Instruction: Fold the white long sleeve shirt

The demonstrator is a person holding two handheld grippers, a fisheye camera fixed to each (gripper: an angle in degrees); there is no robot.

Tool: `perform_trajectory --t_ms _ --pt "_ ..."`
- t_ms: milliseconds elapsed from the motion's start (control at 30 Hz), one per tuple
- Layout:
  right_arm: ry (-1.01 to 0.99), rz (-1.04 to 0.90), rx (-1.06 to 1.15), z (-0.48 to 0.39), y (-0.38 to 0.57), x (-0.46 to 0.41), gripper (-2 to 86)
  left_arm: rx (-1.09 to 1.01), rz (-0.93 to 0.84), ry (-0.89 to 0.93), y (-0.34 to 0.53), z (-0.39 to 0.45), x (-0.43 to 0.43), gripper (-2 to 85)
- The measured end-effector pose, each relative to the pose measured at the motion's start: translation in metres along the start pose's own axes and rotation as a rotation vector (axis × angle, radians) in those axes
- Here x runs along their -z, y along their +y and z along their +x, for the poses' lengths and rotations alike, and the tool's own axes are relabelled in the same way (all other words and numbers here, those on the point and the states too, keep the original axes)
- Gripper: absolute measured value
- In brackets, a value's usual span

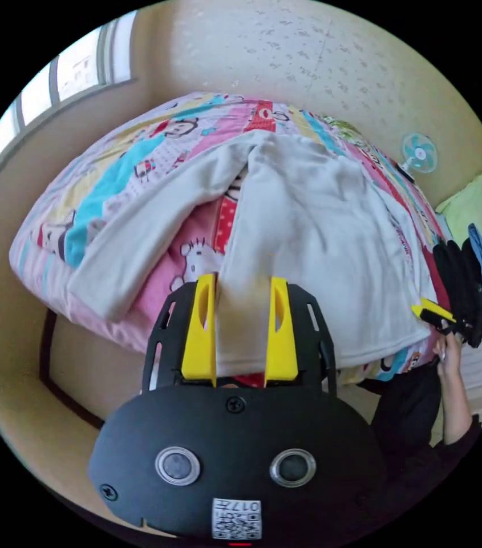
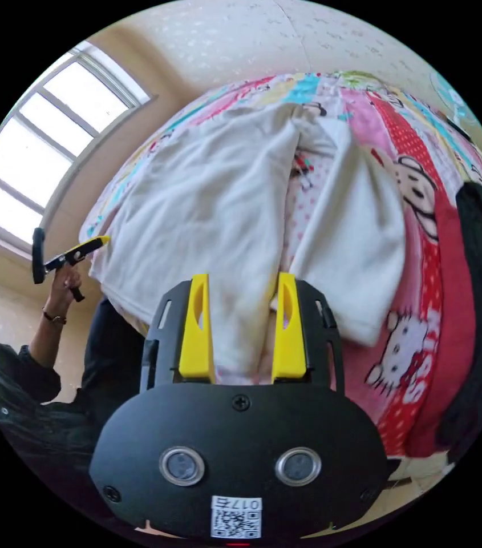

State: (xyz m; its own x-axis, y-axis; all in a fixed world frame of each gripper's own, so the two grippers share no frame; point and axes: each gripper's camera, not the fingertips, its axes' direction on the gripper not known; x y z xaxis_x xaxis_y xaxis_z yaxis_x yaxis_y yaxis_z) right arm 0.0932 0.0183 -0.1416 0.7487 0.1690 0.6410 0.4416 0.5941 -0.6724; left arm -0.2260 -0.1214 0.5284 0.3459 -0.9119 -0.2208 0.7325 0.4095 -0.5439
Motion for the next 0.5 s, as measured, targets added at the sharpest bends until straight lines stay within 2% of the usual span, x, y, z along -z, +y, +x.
perform_trajectory --t_ms 67,133,167,300,367,433,500 --pt "0.115 0.063 -0.010 -0.013 0.032 0.004 10.0 0.083 0.009 0.074 0.007 -0.011 0.000 10.4" --pt "0.100 -0.047 0.013 -0.015 0.037 0.005 5.3 0.156 -0.025 0.155 0.000 -0.024 0.005 7.0" --pt "0.102 -0.078 0.023 -0.014 0.037 0.009 5.0 0.166 -0.098 0.218 -0.011 -0.031 0.008 4.9" --pt "0.189 -0.035 0.040 0.008 0.075 0.084 3.4 0.049 -0.222 0.453 -0.020 -0.040 0.042 4.8" --pt "0.141 -0.054 -0.026 0.034 0.103 0.101 2.9 0.039 -0.273 0.556 -0.012 -0.045 0.047 6.1" --pt "0.014 -0.078 -0.122 0.072 0.142 0.112 2.3 0.111 -0.250 0.583 -0.009 -0.064 0.051 8.3" --pt "-0.072 -0.051 -0.168 0.094 0.169 0.125 2.0 0.344 -0.095 0.542 -0.016 -0.121 0.061 11.9"
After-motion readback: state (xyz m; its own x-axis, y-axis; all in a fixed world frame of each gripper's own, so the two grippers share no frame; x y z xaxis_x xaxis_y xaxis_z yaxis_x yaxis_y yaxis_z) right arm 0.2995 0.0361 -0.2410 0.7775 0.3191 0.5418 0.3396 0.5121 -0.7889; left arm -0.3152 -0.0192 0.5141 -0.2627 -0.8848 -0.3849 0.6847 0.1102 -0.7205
